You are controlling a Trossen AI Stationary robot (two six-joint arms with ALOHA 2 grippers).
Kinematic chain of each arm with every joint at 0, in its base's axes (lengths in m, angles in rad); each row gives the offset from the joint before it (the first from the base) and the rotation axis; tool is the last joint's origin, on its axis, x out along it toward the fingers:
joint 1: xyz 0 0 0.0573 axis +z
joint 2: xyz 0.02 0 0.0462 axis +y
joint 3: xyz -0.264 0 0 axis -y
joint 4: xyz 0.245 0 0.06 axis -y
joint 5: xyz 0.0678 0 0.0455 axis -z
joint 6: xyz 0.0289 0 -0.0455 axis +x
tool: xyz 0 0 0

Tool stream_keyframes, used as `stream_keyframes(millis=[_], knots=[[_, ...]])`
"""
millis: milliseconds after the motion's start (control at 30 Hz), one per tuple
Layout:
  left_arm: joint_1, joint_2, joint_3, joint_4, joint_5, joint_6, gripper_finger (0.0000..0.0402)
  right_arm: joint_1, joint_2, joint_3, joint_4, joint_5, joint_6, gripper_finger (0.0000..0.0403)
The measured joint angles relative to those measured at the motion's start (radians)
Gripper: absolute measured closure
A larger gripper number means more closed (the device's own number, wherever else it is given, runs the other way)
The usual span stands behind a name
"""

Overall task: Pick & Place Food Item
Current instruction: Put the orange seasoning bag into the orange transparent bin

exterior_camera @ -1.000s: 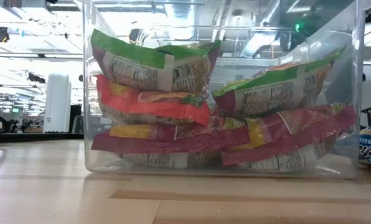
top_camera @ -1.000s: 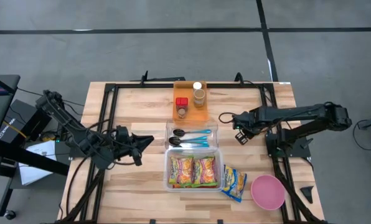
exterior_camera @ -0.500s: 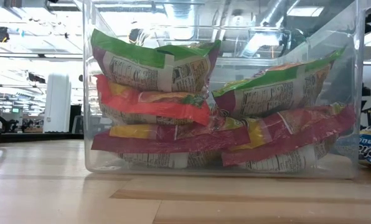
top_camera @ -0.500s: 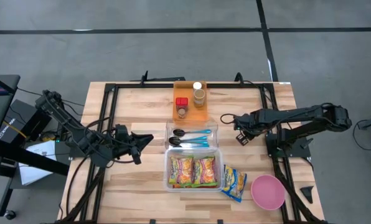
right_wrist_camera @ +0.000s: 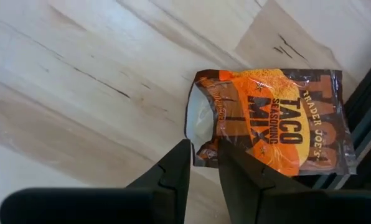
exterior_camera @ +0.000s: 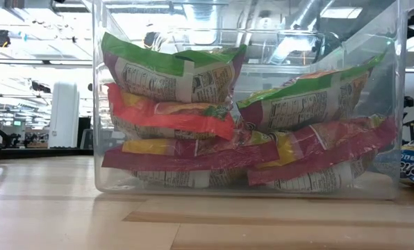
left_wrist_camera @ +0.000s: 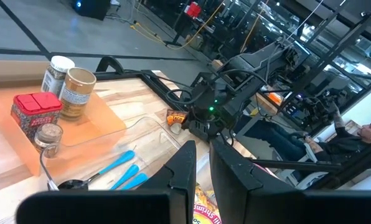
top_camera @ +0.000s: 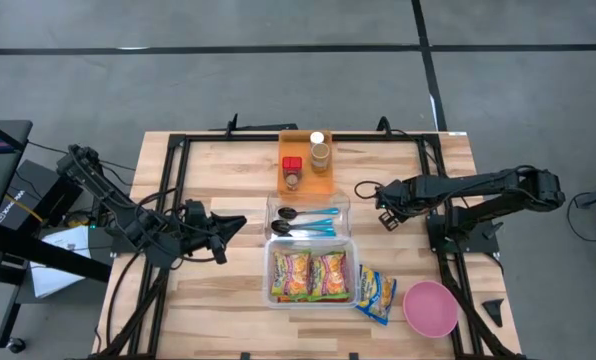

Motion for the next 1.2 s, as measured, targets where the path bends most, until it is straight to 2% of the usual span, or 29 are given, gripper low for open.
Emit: stream_keyframes(millis=[267,367,600,700,800,967,1033,1200], knots=[[0.000,0.000,0.000,0.000,0.000,0.000,0.0362,0.082,0.000,0.000,0.045,0.051,0.065,0.0324],[0.000,0.000,0.000,0.000,0.000,0.001,0.0362,0.110,0.000,0.000,0.054,0.051,0.112,0.0312],[0.000,0.000,0.000,0.000,-0.001,0.002,0.0362,0.182,0.000,0.081,0.047,0.053,0.224,0.0237],[0.000,0.000,0.000,0.000,-0.001,0.002,0.0362,0.206,-0.001,0.126,0.019,0.137,0.243,0.0199],[0.000,0.000,0.000,-0.001,-0.001,0.008,0.0362,0.197,0.002,0.126,-0.058,0.218,0.333,0.0180],[0.000,0.000,0.000,-0.008,-0.001,0.011,0.0362,0.142,0.048,0.074,-0.080,0.179,0.445,0.0179],[0.000,0.000,0.000,-0.013,-0.001,0.011,0.0362,0.132,0.077,0.063,-0.035,0.147,0.447,0.0183],[0.000,0.000,0.000,-0.012,-0.001,0.029,0.0362,0.131,0.177,0.065,0.025,0.153,0.417,0.0199]])
